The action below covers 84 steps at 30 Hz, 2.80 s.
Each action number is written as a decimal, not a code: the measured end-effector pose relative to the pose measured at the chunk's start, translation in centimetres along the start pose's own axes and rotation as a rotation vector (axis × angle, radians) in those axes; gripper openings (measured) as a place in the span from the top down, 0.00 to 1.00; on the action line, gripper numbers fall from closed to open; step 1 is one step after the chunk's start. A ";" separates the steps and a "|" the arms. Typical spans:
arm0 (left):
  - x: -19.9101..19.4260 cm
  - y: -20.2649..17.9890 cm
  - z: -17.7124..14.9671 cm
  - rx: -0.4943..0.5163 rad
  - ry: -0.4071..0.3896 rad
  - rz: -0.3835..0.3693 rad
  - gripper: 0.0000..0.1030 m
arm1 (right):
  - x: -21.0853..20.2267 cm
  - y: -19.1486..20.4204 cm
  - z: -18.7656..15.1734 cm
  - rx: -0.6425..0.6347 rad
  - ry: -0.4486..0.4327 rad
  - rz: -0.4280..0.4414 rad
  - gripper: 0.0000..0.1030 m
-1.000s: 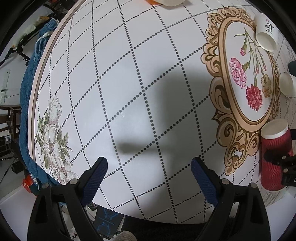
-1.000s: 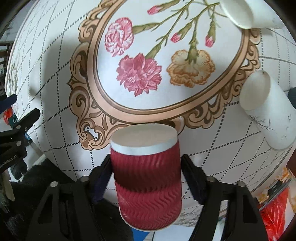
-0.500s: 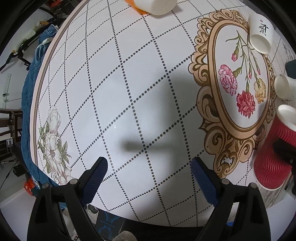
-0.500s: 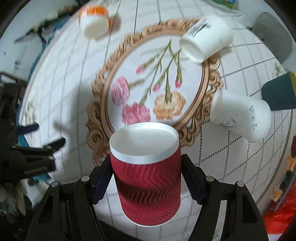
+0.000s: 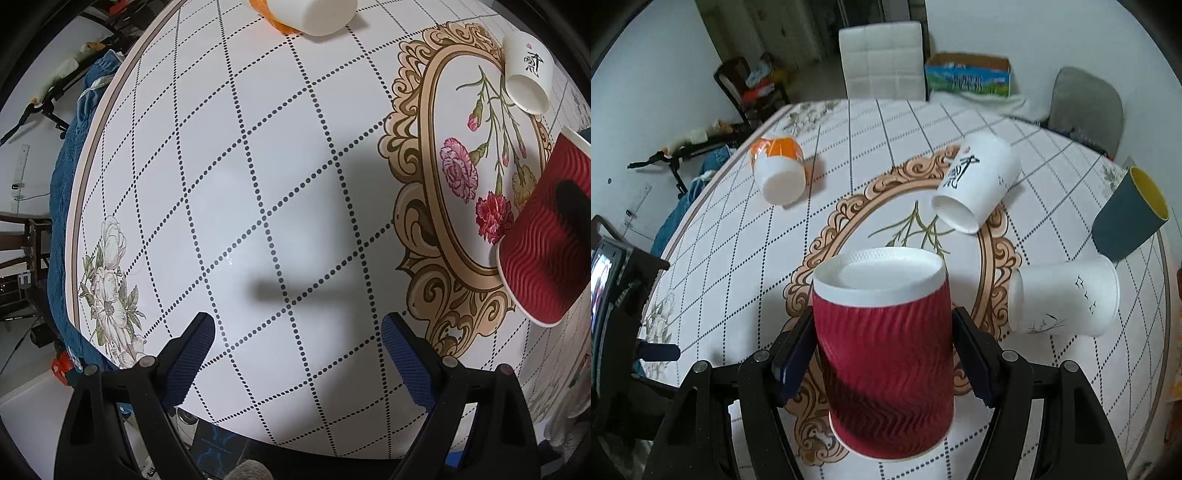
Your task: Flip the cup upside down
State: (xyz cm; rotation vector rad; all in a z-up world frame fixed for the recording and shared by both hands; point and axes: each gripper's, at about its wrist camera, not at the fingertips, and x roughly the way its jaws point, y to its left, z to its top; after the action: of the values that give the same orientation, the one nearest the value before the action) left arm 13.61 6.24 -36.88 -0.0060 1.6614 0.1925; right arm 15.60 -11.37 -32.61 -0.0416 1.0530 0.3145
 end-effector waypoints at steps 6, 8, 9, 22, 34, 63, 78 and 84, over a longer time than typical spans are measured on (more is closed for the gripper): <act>0.9 -0.3 -1.9 0.024 -0.007 0.006 0.10 | -1.1 1.1 -1.7 -0.048 -0.011 -0.015 0.28; 0.9 -0.5 -2.3 0.028 -0.008 0.005 0.10 | -1.5 1.0 -2.3 -0.040 -0.002 -0.013 0.28; 0.9 -0.6 -2.5 0.031 -0.008 0.006 0.10 | -1.6 1.0 -2.5 -0.036 0.002 -0.011 0.28; -2.3 -1.6 -4.7 0.063 -0.073 0.014 0.10 | -3.1 0.7 -5.0 0.044 0.169 -0.029 0.12; -10.4 -3.7 -7.8 0.152 -0.173 -0.037 0.10 | -12.3 -4.1 -6.6 0.253 0.266 -0.183 0.05; -34.4 -1.8 -16.0 0.175 -0.511 -0.136 0.10 | -40.8 -2.1 -0.2 0.278 -0.050 -0.206 0.05; -35.5 -1.5 -16.7 0.178 -0.534 -0.126 0.10 | -41.0 -1.9 0.8 0.266 -0.036 -0.198 0.05; -35.2 -1.7 -16.7 0.178 -0.533 -0.115 0.04 | -40.9 -2.0 0.8 0.259 -0.035 -0.201 0.04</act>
State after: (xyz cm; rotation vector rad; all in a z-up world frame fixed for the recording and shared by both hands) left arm 0.88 -1.49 -0.81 0.0783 1.1373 -0.0428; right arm -1.75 -22.72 2.71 0.0900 1.0380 -0.0043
